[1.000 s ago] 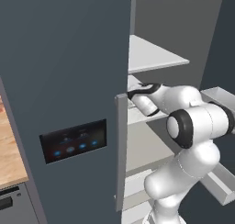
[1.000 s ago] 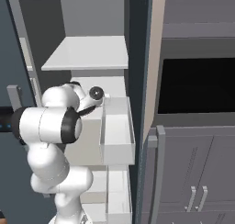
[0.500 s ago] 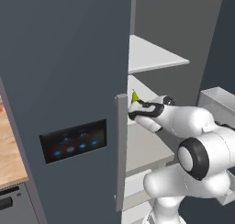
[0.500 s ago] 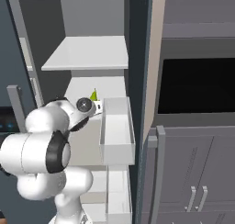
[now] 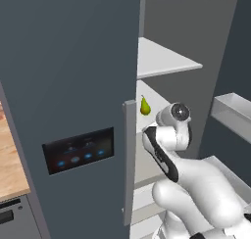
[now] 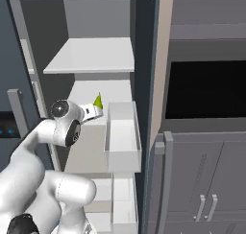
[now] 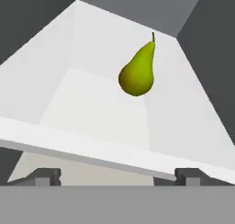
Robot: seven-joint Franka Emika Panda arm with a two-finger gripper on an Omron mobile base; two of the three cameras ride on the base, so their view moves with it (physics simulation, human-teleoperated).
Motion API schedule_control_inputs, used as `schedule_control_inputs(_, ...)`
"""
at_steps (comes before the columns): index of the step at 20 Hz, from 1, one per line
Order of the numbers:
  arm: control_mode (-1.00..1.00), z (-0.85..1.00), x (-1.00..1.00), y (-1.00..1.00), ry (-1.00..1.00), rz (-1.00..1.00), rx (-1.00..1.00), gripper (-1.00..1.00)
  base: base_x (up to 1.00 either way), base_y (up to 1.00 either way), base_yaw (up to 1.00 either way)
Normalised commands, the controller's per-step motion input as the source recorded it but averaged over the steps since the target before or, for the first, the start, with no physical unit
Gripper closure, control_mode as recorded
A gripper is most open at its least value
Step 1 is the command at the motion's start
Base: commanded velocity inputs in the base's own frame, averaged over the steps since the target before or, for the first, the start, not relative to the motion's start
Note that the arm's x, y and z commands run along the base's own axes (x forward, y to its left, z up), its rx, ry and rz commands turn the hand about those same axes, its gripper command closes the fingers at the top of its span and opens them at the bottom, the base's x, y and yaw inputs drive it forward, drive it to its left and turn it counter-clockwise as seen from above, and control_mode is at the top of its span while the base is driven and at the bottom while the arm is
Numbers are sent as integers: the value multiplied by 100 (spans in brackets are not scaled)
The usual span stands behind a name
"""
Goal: Place the beer on the top shelf of the fridge to keep it out of children's reach, and place the pear and garlic on lower shelves for easy access.
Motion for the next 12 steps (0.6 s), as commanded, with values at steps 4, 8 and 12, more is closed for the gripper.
schedule_control_inputs(4,-100,87,-100,-24,6,0,-5,-100,0,0,0)
schedule_control_inputs(8,-100,79,-100,-15,1,5,0,-100,0,0,0)
schedule_control_inputs(12,-100,78,-100,-8,0,10,0,-100,0,0,0)
